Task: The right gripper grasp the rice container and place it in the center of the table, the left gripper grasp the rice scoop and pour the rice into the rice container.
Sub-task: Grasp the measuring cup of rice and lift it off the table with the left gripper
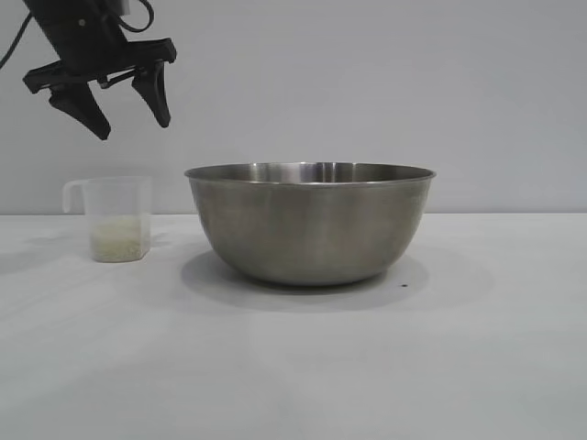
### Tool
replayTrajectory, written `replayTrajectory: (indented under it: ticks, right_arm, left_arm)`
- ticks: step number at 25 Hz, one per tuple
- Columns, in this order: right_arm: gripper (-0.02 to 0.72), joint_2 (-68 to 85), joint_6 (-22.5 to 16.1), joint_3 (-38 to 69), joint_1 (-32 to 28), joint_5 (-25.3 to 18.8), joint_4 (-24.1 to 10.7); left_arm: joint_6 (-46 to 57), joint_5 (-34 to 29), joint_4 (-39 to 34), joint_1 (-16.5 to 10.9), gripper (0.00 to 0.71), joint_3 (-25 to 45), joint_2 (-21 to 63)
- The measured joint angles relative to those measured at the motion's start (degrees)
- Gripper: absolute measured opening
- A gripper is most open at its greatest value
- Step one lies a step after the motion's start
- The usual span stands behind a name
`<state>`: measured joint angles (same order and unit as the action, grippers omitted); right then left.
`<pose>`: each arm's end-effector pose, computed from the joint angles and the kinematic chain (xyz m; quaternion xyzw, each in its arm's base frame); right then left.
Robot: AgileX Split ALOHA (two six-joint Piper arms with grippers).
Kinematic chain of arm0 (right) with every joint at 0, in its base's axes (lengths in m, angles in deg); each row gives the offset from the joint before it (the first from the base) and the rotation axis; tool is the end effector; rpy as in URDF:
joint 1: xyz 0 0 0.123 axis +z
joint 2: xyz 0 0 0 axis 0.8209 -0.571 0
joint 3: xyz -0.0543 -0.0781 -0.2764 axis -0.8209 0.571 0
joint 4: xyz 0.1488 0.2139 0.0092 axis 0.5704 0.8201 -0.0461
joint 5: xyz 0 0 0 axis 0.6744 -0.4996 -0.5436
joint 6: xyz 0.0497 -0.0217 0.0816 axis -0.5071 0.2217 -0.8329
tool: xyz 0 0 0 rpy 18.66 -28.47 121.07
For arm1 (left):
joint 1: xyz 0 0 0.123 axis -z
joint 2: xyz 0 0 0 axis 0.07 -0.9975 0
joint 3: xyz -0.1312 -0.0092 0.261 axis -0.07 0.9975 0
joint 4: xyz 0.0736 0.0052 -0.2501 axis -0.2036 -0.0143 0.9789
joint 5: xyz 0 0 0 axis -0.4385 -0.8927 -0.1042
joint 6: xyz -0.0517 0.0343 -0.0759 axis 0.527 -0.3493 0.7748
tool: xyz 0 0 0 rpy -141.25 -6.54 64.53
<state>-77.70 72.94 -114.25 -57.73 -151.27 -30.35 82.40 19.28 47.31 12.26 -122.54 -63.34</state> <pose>-0.0027 0.0042 0.2687 -0.0027 0.8715 0.0005 0.4904 0.4850 -0.0843 0.2211 0.0292 0.9302 -0.1158 0.3471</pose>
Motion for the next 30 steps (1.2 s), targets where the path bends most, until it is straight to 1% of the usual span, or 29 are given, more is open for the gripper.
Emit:
replayTrajectory:
  ticks: [5,9,16,24,30]
  right_arm:
    - [0.515,0.0,0.0,0.0,0.0,0.0,-0.1]
    - [0.515,0.0,0.0,0.0,0.0,0.0,-0.1]
    - [0.515,0.0,0.0,0.0,0.0,0.0,-0.1]
    - [0.515,0.0,0.0,0.0,0.0,-0.1,-0.1]
    - [0.515,0.0,0.0,0.0,0.0,-0.1,-0.1]
  left_arm:
    - [0.0,-2.9,-4.3,0.0,0.505,0.0,0.8]
    - [0.0,-5.4,-7.5,0.0,0.505,0.0,4.3]
    - [0.8,-12.2,-13.2,0.0,0.505,0.0,9.5]
    - [6.3,-23.5,-18.9,0.0,0.505,0.0,14.0]
    - [6.9,-32.4,-19.2,0.0,0.505,0.0,18.0]
